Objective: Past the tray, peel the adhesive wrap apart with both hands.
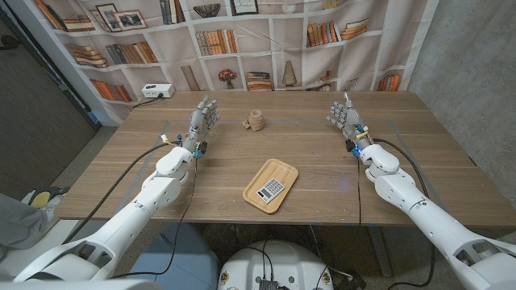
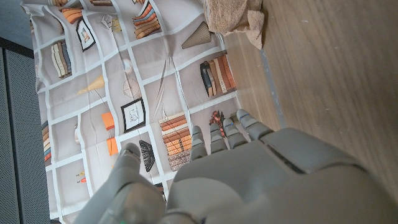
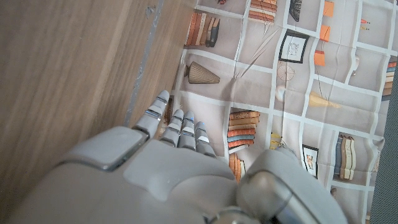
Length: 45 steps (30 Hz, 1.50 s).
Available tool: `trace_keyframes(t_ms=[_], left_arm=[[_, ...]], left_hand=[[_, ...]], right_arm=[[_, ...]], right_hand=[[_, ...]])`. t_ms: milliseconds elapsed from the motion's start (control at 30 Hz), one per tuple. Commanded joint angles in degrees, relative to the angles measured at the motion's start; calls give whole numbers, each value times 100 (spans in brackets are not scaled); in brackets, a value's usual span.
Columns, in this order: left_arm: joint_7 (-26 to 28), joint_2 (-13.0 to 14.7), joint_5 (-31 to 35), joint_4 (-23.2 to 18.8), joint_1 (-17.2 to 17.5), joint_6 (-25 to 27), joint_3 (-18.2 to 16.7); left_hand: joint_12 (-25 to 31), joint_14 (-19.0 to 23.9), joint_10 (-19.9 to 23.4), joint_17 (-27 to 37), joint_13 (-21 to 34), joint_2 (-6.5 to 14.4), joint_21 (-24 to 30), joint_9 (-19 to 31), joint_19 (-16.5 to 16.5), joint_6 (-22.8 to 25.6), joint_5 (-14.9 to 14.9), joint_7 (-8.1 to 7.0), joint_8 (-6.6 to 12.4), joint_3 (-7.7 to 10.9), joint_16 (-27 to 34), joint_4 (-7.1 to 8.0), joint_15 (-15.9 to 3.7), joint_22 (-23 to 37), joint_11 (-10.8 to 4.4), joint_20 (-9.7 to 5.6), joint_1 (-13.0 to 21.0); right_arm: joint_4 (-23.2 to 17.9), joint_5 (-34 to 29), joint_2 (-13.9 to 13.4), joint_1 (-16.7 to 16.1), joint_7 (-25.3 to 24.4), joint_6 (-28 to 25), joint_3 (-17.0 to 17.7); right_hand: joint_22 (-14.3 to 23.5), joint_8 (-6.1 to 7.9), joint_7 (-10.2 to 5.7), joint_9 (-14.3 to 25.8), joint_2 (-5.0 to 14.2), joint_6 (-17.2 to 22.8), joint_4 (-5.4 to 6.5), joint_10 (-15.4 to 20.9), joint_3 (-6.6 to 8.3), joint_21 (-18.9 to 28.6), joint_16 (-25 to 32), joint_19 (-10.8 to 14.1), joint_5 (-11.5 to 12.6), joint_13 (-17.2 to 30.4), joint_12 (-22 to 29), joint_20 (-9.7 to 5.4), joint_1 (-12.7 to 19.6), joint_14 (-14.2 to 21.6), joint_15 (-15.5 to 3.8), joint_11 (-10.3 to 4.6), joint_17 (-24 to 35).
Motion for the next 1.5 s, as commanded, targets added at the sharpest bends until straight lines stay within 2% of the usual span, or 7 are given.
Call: trace_keyframes(t_ms=[33,200,267,333,1067,1267,1500], left_arm=[[-33,16,-25,52,32,-61,-38],[12,25,1,25,67,-112,-56],[21,26,9,23,81,-145,-66],[39,40,15,-6,101,-143,-71],[210,275,19,-541,523,-245,-243],[187,376,-54,-665,633,-181,-306],[356,398,14,-772,732,-190,-344]], left_hand=[[27,37,37,11,30,-15,42,10,36,3,34,-41,19,40,31,0,-7,19,0,-8,64],[25,33,35,11,30,-15,41,10,32,1,34,-35,18,40,30,-1,-9,19,7,-20,64],[43,79,92,6,28,-4,74,9,127,30,36,17,24,51,43,-15,-121,16,-35,-299,79],[52,101,127,4,27,2,76,7,146,37,37,45,23,57,47,-23,-194,13,-89,-328,89],[6,-70,43,-2,21,21,-13,0,-83,88,33,103,23,76,-18,-45,-145,9,-21,-342,114],[7,-173,53,-2,18,7,-58,-2,-301,66,27,82,6,67,-28,-50,-122,6,-17,-71,102],[7,-216,58,-2,16,3,-37,-3,-310,77,26,95,7,63,-26,-51,-103,6,-25,-254,95]], right_arm=[[-22,-24,-3,46,-5,-59,-24],[7,12,36,56,17,-32,-18],[7,-10,34,65,19,-23,-29],[-53,-86,-32,74,22,-68,-65],[-429,-282,-150,16,-123,-179,-136],[-584,-266,-145,-24,-201,-293,-154],[-635,-321,-175,-22,-199,-297,-178]], right_hand=[[10,40,60,17,-10,-8,-13,51,-45,19,29,43,33,24,38,-24,71,47,-3,-11,9],[9,40,67,17,-13,-8,-17,48,-47,19,28,40,33,22,36,-28,75,47,-6,-5,2],[9,40,63,17,-13,-7,-18,49,-47,19,27,39,33,22,37,-24,76,42,-3,-5,1],[9,41,63,17,-14,-6,-18,49,-49,19,24,37,33,21,36,-30,75,35,-2,-7,-1],[5,24,41,13,-31,-79,-24,-252,-85,-64,-81,-328,26,-6,-61,-133,50,-340,70,15,-56],[-1,20,-87,11,-37,-97,-30,-301,-102,-85,-65,-601,22,-23,-51,150,40,-418,-86,-103,-85],[-2,13,-89,11,-33,-126,-38,-324,-106,-75,-98,-712,21,-30,-43,-5,44,-599,-50,-104,-104]])
